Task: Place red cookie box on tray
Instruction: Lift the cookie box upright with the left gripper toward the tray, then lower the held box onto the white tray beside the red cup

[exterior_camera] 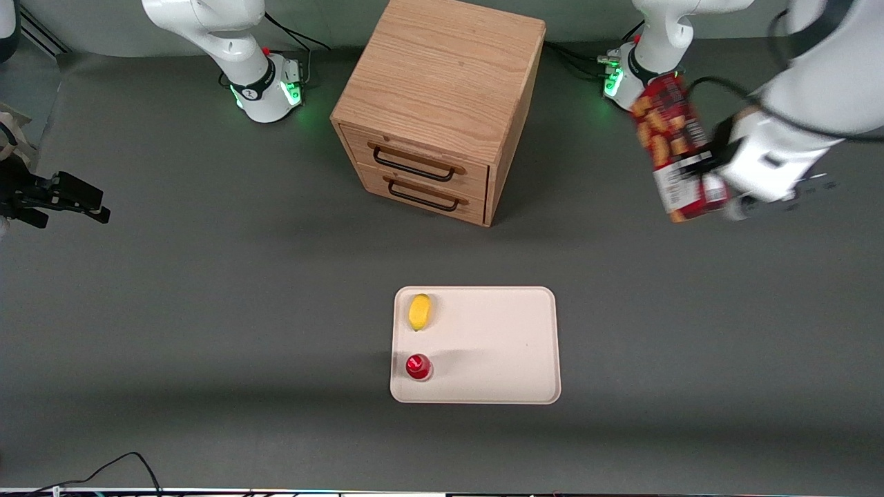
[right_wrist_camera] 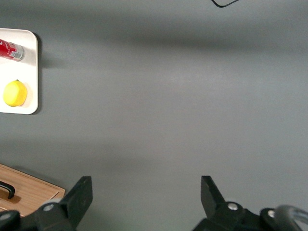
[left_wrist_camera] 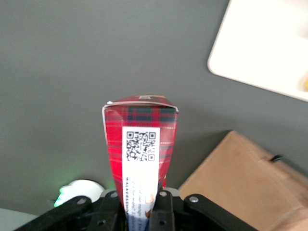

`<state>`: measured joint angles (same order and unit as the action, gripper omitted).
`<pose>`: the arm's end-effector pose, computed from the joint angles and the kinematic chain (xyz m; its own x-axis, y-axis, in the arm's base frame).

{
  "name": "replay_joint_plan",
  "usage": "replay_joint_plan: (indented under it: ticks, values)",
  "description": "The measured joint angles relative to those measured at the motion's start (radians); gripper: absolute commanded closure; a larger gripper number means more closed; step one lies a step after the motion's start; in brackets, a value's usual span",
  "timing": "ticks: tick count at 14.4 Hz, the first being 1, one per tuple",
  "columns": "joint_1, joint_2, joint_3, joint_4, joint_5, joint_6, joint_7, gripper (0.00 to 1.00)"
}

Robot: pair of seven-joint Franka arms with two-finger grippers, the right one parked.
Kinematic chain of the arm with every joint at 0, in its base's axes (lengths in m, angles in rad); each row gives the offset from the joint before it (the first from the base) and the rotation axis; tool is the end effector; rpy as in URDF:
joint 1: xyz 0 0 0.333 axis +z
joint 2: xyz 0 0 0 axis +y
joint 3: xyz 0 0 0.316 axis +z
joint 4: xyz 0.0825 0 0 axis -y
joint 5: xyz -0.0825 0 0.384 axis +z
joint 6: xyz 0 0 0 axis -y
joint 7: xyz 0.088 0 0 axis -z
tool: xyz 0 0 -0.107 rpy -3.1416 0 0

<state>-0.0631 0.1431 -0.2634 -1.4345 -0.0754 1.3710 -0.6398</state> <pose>0.5445 -0.1823 0.5944 0.9281 0.2953 -0.2268 0.2966 -0.9546 -0.0288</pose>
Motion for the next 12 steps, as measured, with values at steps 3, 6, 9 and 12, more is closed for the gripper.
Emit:
replay_joint_plan:
  ticks: [3, 6, 9, 12]
  values:
    - [-0.047, 0.148, -0.103, 0.123, -0.001, 0.1, -0.245, 1.0]
    - [-0.126, 0.284, -0.127, 0.248, 0.0, 0.186, -0.397, 1.0]
    - [-0.18, 0.387, -0.127, 0.342, 0.03, 0.24, -0.457, 1.0]
    - [-0.186, 0.463, -0.123, 0.359, 0.108, 0.305, -0.459, 1.0]
